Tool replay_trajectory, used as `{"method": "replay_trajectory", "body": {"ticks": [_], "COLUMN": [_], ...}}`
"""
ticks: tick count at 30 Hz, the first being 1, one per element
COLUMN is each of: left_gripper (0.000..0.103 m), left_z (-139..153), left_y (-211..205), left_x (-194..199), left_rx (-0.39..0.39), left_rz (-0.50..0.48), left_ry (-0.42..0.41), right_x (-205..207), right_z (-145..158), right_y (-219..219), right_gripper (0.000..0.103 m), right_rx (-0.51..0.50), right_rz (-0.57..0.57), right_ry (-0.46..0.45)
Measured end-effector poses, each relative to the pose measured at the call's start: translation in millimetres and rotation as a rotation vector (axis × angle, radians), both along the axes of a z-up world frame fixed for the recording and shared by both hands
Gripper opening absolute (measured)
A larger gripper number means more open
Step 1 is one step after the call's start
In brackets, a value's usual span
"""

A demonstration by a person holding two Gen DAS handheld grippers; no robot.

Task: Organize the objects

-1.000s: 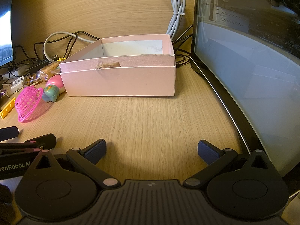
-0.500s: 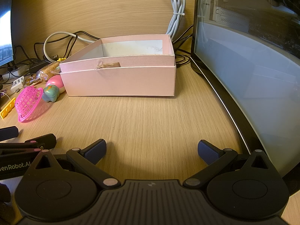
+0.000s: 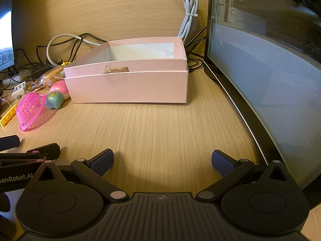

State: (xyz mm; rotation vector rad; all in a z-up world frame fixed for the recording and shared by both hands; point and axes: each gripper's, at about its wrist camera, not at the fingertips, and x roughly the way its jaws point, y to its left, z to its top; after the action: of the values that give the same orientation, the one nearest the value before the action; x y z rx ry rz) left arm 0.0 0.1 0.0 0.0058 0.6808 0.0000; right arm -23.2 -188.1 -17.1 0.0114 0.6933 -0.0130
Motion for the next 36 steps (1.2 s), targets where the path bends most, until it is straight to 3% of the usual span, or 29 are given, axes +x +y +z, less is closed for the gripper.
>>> {"method": "replay_trajectory", "body": {"ticks": [6, 9, 13, 19, 24, 31, 36], "left_gripper": [0.097, 0.095, 0.090, 0.090, 0.089, 0.093, 0.085], "left_z": [1.2, 3.0, 16.1, 63.5, 72.6, 45.1, 38.3], "left_y": [-2.9, -1.6, 23.6, 124.6, 223.5, 272.9, 261.2], "left_x": [-2.9, -7.1, -10.5, -13.2, 22.0, 75.3, 85.4], "left_rx": [0.001, -0.009, -0.096, -0.133, -0.227, -0.282, -0.176], "left_rz": [0.012, 0.028, 0.047, 0.314, 0.528, 0.601, 0.507], "left_ry": [-0.001, -0.001, 0.034, -0.047, -0.009, 0.088, 0.057], "right_x": [-0.2, 2.5, 7.4, 13.5, 24.4, 18.8, 34.7], "right_z": [0.6, 3.1, 4.9, 10.1, 20.3, 63.8, 97.1], "right_y": [-2.3, -3.4, -4.4, -2.8, 7.4, 86.8, 149.2], "right_gripper": [0.103, 0.103, 0.103, 0.103, 0.103, 0.103, 0.103], "right_rx": [0.005, 0.005, 0.001, -0.001, 0.008, -0.118, -0.194], "right_rz": [0.014, 0.038, 0.071, 0.040, 0.008, 0.070, 0.178], "right_ry": [0.005, 0.051, 0.091, 0.155, 0.247, 0.166, 0.067]}}
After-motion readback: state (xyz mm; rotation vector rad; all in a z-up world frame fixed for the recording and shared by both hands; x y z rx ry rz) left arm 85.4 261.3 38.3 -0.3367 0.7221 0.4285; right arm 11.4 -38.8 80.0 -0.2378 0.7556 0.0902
